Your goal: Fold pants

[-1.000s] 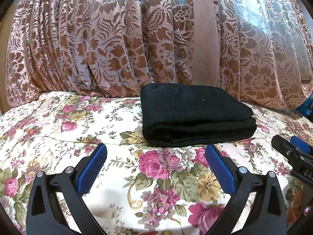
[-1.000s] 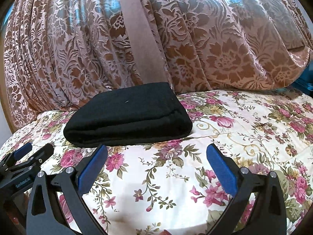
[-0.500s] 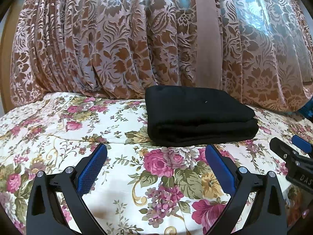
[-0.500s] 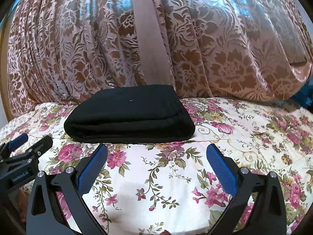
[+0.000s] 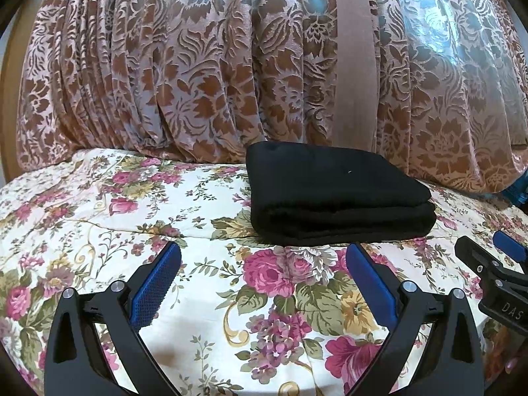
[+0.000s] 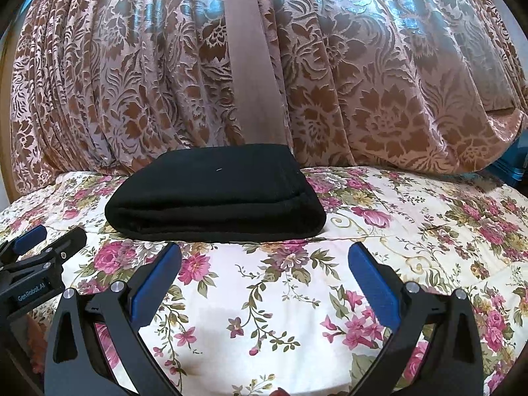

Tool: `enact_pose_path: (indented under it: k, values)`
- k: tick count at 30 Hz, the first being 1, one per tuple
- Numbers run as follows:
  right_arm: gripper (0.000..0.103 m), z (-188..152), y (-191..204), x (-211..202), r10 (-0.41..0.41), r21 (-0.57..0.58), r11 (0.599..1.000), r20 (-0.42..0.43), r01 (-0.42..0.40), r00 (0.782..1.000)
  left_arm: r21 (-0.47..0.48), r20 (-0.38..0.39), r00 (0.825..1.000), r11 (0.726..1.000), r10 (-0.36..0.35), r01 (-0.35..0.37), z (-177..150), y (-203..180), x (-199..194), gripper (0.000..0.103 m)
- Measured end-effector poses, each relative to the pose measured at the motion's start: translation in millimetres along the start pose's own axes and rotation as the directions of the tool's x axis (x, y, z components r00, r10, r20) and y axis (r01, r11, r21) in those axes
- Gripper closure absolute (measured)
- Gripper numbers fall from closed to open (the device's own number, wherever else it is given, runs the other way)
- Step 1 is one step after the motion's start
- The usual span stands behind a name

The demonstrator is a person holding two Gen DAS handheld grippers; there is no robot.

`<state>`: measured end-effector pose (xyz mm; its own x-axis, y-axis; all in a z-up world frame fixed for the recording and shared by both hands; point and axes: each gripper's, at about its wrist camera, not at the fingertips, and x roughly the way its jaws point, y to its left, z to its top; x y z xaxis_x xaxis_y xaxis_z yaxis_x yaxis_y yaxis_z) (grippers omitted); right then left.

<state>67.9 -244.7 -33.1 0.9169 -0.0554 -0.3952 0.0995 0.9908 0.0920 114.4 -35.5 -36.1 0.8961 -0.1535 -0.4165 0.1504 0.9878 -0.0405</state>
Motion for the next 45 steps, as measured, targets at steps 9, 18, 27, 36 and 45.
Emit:
enact_pose_path:
  k: [9,18,27,36,45]
  values:
    - [0.002,0.3,-4.1,1.3,0.004,0.018,1.0,-0.01,-0.003,1.0,0.002,-0.014,1.0,1.0,0.0,0.0,-0.9,0.6,2.8,0.007]
    - [0.002,0.3,-5.6,3.5,0.003,0.025,1.0,-0.015,-0.003,1.0,-0.001,-0.024,1.0,1.0,-0.005,0.005,-0.7,1.3,5.3,0.007]
    - [0.002,0.4,-5.3,3.1,0.002,0.025,1.0,-0.016,-0.002,1.0,0.0,-0.025,1.0,1.0,-0.006,0.006,-0.6,1.1,5.9,0.007]
    - [0.002,0.5,-5.1,3.4,0.002,0.025,1.0,-0.015,-0.001,1.0,0.0,-0.026,1.0,1.0,-0.006,0.006,-0.8,1.1,6.1,0.007]
    - [0.002,0.4,-4.7,3.2,0.001,0.027,1.0,-0.016,-0.001,1.0,0.0,-0.025,1.0,1.0,-0.006,0.006,-0.9,0.8,5.9,0.007]
